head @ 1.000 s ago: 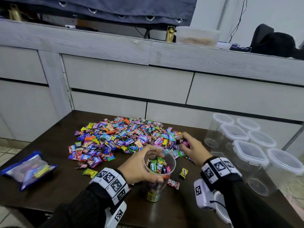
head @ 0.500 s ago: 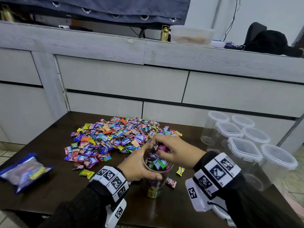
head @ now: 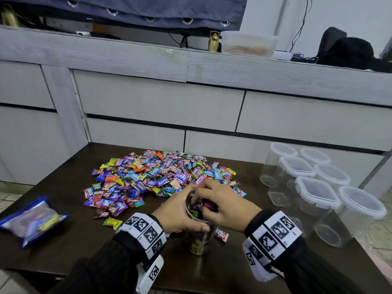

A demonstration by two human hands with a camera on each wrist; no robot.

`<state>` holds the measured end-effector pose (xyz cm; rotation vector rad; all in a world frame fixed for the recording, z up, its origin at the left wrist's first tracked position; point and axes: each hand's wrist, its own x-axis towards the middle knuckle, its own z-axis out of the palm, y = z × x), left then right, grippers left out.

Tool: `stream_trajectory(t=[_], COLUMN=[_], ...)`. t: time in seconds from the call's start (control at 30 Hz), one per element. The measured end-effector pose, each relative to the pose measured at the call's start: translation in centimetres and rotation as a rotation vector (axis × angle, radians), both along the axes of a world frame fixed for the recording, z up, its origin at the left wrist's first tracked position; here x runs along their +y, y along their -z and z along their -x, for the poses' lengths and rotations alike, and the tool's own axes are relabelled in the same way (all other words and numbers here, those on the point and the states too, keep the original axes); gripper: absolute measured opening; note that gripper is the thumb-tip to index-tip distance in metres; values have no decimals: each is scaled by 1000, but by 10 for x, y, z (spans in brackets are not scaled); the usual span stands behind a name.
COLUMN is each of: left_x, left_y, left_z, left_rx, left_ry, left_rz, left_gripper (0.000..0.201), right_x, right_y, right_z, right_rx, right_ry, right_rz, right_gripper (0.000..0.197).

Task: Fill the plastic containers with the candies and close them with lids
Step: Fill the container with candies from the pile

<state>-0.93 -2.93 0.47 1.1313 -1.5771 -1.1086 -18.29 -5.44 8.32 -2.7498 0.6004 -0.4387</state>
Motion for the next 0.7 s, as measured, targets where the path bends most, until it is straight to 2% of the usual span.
stream_trajectory(t=[0.17,0.3,0.37,0.53,0.6,0.7], left_x=[-1,3,3,4,4,5], left_y=[0,-6,-6,-8,-9,-10], left_z=[0,-1,-1,-2,-2,-1], left_rx=[1,-91,-69,-43,-58,-47], left_ry=[2,-5,-4,18,20,23], left_rz=[-2,6,-13,-40,-45,-51], left_gripper=[91,91,96,99,98,86], right_x=[-3,-6,-6,-5,-6,-8], right_y=[-3,-3,-3,-10,-14,-21], right_z=[4,4,4,11,15,19], right_rx=[-60,-91,-117,-212,-220,-186], right_ry=[25,30,42,78,90,123], right_rz=[-38,-60,-108,-242,-195,-132], right_gripper=[29,36,37,32,29,17])
